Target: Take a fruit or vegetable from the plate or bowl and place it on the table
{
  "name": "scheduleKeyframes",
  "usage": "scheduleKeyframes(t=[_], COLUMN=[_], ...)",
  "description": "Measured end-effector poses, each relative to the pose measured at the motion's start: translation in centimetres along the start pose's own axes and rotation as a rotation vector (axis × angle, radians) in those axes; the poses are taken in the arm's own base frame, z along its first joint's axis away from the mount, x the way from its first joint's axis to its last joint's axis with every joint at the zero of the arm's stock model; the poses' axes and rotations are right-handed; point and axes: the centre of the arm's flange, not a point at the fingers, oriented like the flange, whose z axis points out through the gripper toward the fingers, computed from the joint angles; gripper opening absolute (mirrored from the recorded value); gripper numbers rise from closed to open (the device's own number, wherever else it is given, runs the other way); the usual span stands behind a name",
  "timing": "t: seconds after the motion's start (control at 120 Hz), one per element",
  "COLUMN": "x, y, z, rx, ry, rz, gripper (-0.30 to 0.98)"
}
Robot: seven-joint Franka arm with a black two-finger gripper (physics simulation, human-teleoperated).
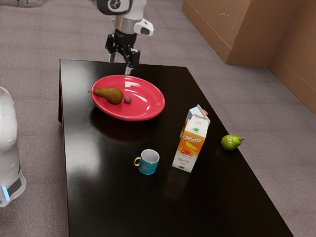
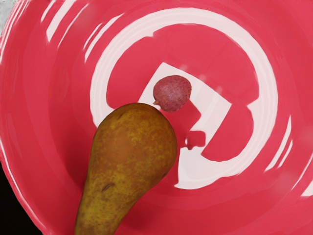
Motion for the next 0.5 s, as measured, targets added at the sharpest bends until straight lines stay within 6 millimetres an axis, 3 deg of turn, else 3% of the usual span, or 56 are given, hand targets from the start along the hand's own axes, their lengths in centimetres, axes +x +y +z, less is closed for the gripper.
scheduleKeyframes(t=[0.125,0.275,0.358,0.5], x=[0.0,0.7,0.9,1.1], y=[-0.7,-3.2,-3.3,-3.2], z=[-1.4,-2.7,-1.9,1.5], rx=[0.003,-0.004,0.011,0.03], ry=[0.028,0.043,0.032,-0.008], rz=[0.014,0.034,0.097,0.241], gripper=[0.69,0.69,0.69,0.69])
